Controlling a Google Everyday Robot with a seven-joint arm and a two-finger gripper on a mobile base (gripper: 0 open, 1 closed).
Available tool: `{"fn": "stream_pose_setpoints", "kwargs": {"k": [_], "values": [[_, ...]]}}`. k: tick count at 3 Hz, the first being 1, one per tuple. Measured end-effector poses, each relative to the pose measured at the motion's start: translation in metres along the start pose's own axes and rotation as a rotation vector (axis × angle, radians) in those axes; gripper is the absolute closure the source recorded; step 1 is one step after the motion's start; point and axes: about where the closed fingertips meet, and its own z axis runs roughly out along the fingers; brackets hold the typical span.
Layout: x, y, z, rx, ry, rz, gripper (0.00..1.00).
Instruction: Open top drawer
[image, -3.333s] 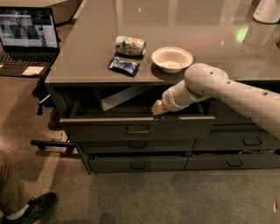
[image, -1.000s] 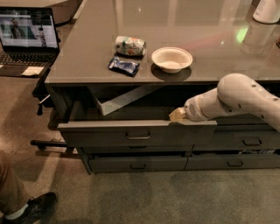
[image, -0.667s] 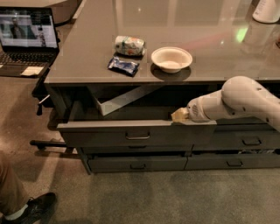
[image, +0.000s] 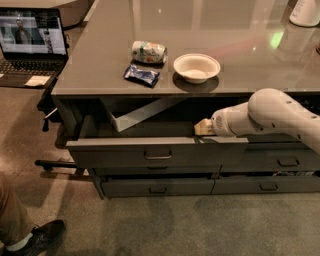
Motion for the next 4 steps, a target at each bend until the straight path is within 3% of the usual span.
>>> {"fn": "stream_pose_setpoints", "kwargs": {"k": [2, 4], "values": [[-0.013, 0.009, 0.047, 0.019, 0.032, 0.046, 1.00], [0.006, -0.004, 0.067, 0.034, 0.132, 0.032, 1.00]]}}
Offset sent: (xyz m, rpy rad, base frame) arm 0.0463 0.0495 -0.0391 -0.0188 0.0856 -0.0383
